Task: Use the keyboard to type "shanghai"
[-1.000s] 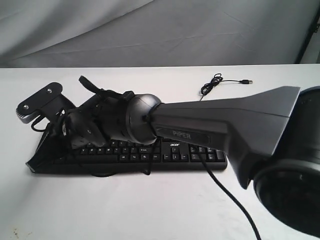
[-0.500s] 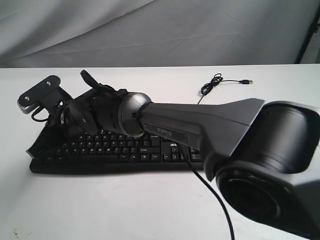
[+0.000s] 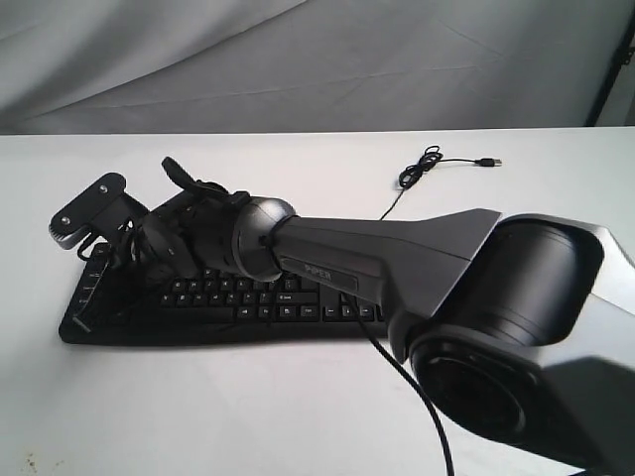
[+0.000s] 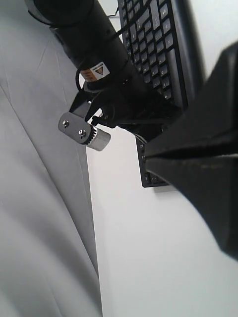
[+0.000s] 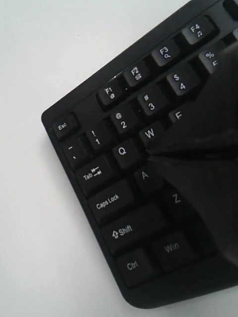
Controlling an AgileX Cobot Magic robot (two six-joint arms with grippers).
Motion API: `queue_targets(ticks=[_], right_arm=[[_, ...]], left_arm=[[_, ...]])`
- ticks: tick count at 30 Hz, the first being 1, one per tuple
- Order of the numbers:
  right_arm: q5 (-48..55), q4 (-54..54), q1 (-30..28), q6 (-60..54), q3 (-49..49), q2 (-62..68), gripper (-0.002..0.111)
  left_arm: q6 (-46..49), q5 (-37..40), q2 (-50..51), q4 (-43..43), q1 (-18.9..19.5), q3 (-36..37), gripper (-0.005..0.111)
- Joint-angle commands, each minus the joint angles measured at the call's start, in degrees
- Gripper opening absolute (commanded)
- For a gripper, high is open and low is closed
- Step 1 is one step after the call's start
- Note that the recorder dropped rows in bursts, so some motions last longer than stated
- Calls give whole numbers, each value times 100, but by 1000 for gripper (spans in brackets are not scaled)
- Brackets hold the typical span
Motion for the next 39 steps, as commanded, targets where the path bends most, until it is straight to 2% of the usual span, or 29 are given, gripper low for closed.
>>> queue_targets(ticks=[1,13,18,21,28,39], right_arm=[[-78,-66,-42,-23,-38,-3,0],[-211,-79,-42,-23,-38,62,0],[392,-219,-77,-23,10,-343,0],[294,-219,-226,-23,696,-694,0],[-865,-83,-451,0,2308,-1463,0],[-1168,46,-487,-26,2461,-1262,0]], left_arm=[[-16,-28,-20,4,-30,25,0],[-16,-28,-20,4,-30,25,0],[-16,-28,-20,4,-30,25,0],[-16,-28,-20,4,-30,25,0],[-16,-28,-20,4,-30,25,0],[-16,-28,-20,4,-30,25,0]])
